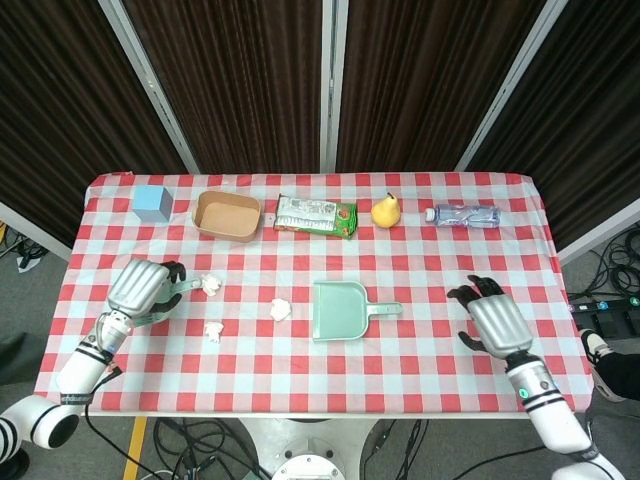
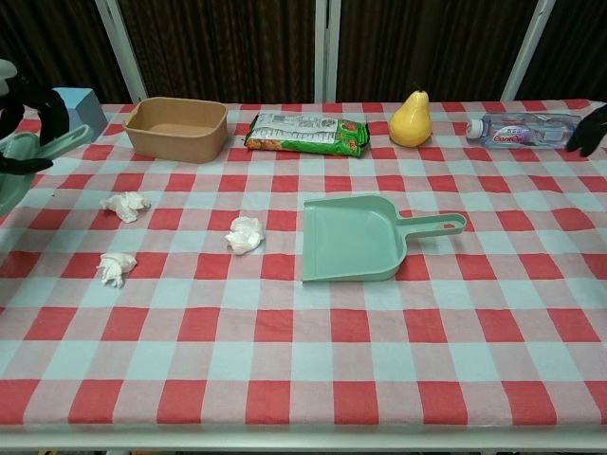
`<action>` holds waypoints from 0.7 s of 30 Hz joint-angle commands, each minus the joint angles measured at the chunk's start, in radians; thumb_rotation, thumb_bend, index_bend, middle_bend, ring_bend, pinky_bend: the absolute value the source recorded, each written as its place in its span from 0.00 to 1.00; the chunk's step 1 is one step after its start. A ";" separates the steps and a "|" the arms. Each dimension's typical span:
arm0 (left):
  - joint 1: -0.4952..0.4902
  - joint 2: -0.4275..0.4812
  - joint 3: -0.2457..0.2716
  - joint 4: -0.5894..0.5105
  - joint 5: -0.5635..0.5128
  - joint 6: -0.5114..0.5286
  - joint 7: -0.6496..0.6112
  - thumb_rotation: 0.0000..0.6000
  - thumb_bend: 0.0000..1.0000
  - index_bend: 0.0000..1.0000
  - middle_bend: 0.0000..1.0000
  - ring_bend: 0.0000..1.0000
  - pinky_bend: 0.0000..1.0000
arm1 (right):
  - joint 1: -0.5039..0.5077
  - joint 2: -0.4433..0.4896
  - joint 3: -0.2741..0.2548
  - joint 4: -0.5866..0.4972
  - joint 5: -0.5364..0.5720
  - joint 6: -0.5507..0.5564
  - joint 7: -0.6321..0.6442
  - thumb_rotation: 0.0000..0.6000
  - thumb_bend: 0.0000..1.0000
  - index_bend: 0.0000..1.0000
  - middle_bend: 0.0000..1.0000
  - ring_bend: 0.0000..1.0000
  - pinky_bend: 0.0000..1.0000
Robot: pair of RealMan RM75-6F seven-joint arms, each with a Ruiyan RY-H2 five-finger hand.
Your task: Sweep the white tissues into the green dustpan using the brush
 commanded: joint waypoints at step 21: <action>0.004 0.002 0.011 0.041 0.043 -0.009 -0.082 1.00 0.45 0.54 0.56 0.74 0.83 | 0.292 -0.434 0.045 0.268 0.395 -0.080 -0.372 1.00 0.17 0.40 0.38 0.18 0.21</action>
